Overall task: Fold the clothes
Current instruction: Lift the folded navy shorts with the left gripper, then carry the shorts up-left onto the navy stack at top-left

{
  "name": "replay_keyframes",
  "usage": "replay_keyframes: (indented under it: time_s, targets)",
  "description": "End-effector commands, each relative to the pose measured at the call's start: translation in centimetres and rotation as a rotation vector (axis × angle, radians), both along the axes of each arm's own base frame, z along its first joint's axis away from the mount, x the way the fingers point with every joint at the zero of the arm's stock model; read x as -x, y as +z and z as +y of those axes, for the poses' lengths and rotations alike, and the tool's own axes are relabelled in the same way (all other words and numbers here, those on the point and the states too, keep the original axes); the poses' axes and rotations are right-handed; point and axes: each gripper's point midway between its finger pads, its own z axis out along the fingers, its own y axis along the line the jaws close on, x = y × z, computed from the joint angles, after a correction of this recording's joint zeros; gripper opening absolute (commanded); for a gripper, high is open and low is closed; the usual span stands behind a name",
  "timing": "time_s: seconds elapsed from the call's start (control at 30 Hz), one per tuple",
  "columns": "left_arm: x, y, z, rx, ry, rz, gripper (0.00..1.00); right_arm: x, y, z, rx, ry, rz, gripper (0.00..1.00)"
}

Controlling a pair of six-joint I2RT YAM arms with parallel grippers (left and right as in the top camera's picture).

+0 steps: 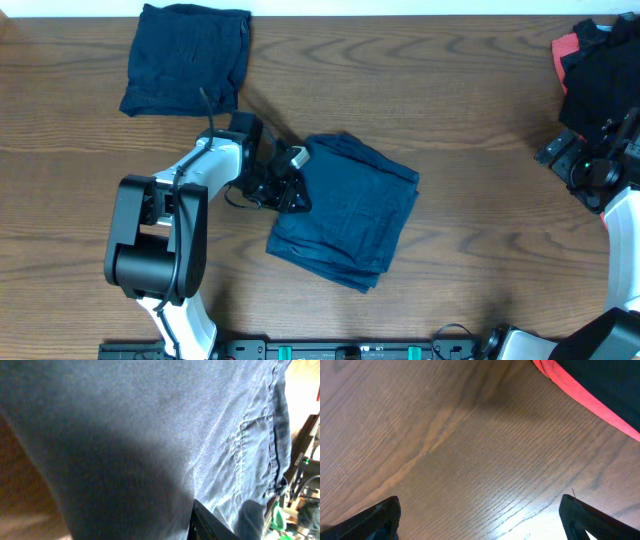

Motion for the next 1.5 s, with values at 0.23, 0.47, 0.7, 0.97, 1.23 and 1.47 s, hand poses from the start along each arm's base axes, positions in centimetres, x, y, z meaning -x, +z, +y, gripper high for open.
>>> replay_keyframes:
  time_s: [0.23, 0.47, 0.7, 0.97, 1.23, 1.47]
  targets:
    - [-6.1, -1.4, 0.1, -0.094, 0.195, -0.152, 0.06, -0.1, 0.2, -0.4, 0.016, 0.004, -0.001, 0.99]
    - [-12.2, 0.9, -0.6, -0.027, 0.236, -0.434, 0.06, -0.1, 0.2, -0.4, 0.015, 0.004, -0.001, 0.99]
    - [-17.9, 2.7, 1.7, -0.15, 0.35, -0.7, 0.06, -0.1, 0.2, -0.4, 0.016, 0.004, -0.002, 0.99]
    - [-24.4, 8.5, 6.1, -0.266, 0.574, -1.055, 0.06, -0.1, 0.2, -0.4, 0.016, 0.004, -0.001, 0.99]
    - [-27.8, 14.7, 11.5, -0.302, 0.779, -1.272, 0.06, -0.1, 0.2, -0.4, 0.016, 0.004, -0.002, 0.99]
    - [-29.2, 18.4, 15.8, -0.305, 0.876, -1.364, 0.06, -0.1, 0.2, -0.4, 0.016, 0.004, -0.002, 0.99]
